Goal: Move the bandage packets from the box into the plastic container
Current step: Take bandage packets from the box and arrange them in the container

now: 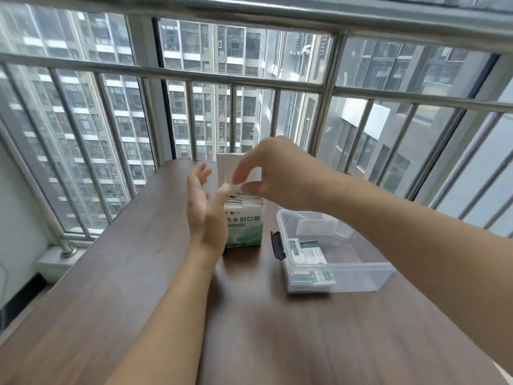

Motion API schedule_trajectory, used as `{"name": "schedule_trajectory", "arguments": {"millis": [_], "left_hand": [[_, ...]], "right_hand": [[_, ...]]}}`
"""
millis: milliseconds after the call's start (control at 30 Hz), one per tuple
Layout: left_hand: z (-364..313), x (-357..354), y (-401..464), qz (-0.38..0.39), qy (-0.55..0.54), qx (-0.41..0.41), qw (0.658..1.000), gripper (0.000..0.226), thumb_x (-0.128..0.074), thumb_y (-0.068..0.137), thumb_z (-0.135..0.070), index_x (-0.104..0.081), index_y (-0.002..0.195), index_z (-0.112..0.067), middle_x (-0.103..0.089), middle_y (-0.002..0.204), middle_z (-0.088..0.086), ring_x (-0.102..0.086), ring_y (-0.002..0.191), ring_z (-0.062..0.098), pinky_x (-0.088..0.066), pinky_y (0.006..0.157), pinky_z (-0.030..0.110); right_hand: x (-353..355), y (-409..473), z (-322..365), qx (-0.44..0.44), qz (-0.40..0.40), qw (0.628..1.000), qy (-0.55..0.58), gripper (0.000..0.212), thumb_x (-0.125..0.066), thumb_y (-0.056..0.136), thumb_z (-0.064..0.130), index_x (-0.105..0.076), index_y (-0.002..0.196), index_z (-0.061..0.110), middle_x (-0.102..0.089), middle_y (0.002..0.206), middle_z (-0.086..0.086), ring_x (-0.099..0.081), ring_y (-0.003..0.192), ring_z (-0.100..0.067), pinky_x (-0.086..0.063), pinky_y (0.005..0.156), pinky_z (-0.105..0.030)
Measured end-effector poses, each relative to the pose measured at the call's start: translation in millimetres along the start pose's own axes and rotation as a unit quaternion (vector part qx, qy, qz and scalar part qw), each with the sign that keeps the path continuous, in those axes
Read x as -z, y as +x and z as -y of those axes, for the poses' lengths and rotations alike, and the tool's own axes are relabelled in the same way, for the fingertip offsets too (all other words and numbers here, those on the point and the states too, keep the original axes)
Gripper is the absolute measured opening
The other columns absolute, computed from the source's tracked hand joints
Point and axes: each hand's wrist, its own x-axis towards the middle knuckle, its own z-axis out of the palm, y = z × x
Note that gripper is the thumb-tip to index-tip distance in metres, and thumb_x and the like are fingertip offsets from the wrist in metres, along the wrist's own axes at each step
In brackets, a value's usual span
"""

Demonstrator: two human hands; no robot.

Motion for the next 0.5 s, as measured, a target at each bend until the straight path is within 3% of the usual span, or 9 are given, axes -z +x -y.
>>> {"name": "schedule_trajectory", "arguments": {"millis": [67,133,167,233,333,400,500], "left_hand": [[2,-5,-4,0.057,0.013,0.026,0.998,0.061,-0.057,0.081,-0.041,-0.047,0.14,-0.028,-0.055,0.134,-0.01,-0.049,0.131,0.001,-0.041,0.111,0.035],[1,-7,-7,0.071,0.013,0.043,0.996,0.046,-0.048,0.082,-0.033,-0.048,0.128,-0.033,-0.06,0.114,-0.018,-0.057,0.106,-0.015,-0.046,0.093,0.023],[0,-8,-7,0.066,0.008,0.052,0.996,0.039,-0.043,0.082,-0.03,-0.05,0.12,-0.036,-0.063,0.103,-0.018,-0.061,0.092,-0.014,-0.049,0.083,0.023],[1,-7,-7,0.053,-0.011,0.072,0.996,0.038,-0.04,0.081,-0.029,-0.057,0.112,-0.043,-0.069,0.091,-0.005,-0.067,0.083,0.01,-0.055,0.075,0.047],[9,-8,-5,0.049,-0.033,0.059,0.997,0.043,-0.038,0.081,-0.038,-0.061,0.116,-0.051,-0.071,0.108,0.003,-0.066,0.107,0.029,-0.05,0.094,0.063],[13,-10,-5,0.057,-0.028,0.048,0.997,0.049,-0.035,0.084,-0.038,-0.06,0.126,-0.032,-0.069,0.118,0.007,-0.062,0.116,0.032,-0.044,0.102,0.065],[12,-11,-6,0.065,-0.026,0.03,0.997,0.05,-0.032,0.089,-0.033,-0.058,0.126,-0.011,-0.068,0.117,0.011,-0.06,0.116,0.032,-0.043,0.103,0.063]], "right_hand": [[-13,13,-1,-0.013,0.017,0.999,-0.034,0.013,-0.073,0.091,0.016,-0.081,0.099,0.022,-0.075,0.099,0.009,-0.067,0.085,-0.004,-0.056,0.085,-0.024],[-24,23,-5,-0.045,0.029,0.996,-0.068,0.015,-0.072,0.09,0.012,-0.08,0.097,0.022,-0.074,0.097,0.005,-0.069,0.088,-0.016,-0.059,0.085,-0.036],[-27,26,-7,-0.061,0.033,0.994,-0.079,0.015,-0.072,0.089,0.009,-0.08,0.096,0.021,-0.072,0.095,0.004,-0.069,0.087,-0.018,-0.059,0.083,-0.038],[-32,32,-10,-0.077,0.041,0.992,-0.087,0.015,-0.072,0.086,0.006,-0.079,0.088,0.019,-0.067,0.083,0.006,-0.068,0.082,-0.019,-0.06,0.077,-0.036],[-40,40,-13,-0.084,0.055,0.989,-0.105,0.018,-0.072,0.083,0.005,-0.075,0.076,0.021,-0.063,0.072,0.008,-0.067,0.075,-0.02,-0.053,0.063,-0.029],[-43,45,-15,-0.089,0.069,0.987,-0.114,0.021,-0.072,0.084,0.005,-0.071,0.071,0.022,-0.063,0.07,0.008,-0.067,0.075,-0.02,-0.049,0.059,-0.027],[-42,51,-16,-0.087,0.1,0.984,-0.117,0.028,-0.07,0.082,0.002,-0.068,0.064,0.023,-0.066,0.069,0.006,-0.07,0.076,-0.021,-0.06,0.065,-0.034]]}}
